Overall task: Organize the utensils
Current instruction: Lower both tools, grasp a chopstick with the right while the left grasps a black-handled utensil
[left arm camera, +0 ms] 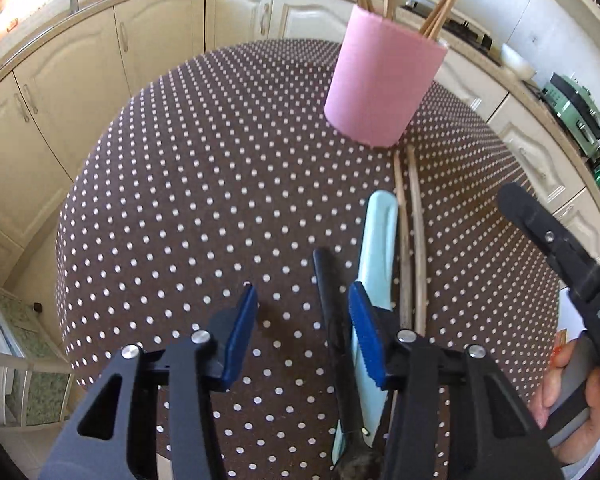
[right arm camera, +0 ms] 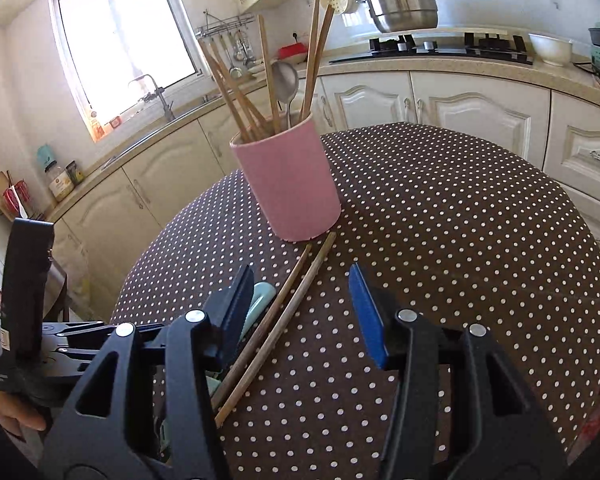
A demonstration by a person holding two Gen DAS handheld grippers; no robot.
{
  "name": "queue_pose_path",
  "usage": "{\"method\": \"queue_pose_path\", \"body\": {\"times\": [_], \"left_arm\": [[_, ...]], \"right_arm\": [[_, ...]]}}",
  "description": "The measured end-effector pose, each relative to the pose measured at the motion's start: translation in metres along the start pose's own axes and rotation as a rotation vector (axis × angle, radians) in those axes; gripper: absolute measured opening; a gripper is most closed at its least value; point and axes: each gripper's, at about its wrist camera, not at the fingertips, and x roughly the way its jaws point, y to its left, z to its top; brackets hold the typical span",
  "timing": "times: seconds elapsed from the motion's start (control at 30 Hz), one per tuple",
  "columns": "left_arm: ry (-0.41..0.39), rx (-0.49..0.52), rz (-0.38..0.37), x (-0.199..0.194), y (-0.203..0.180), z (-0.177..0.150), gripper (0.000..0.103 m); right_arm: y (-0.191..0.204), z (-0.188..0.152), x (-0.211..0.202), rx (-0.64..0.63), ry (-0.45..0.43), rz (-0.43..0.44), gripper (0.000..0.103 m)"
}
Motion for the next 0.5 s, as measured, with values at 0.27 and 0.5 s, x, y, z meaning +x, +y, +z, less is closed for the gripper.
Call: {"method": "queue_pose_path", "body": {"times": [0.27,0.5], "left_arm": [[-0.021,0.083,0.098,0.011,-0.015,0.003,0.016],[-0.075,0.034,0.06,0.014,-0.001,0.013,0.011]], "right_arm": [[-0.001,-0.004,0.011,-0.004,0.075,0.003,0.052],[-0.001,-0.007,0.029,-0.022,0.164,-0.031,0.052]]}}
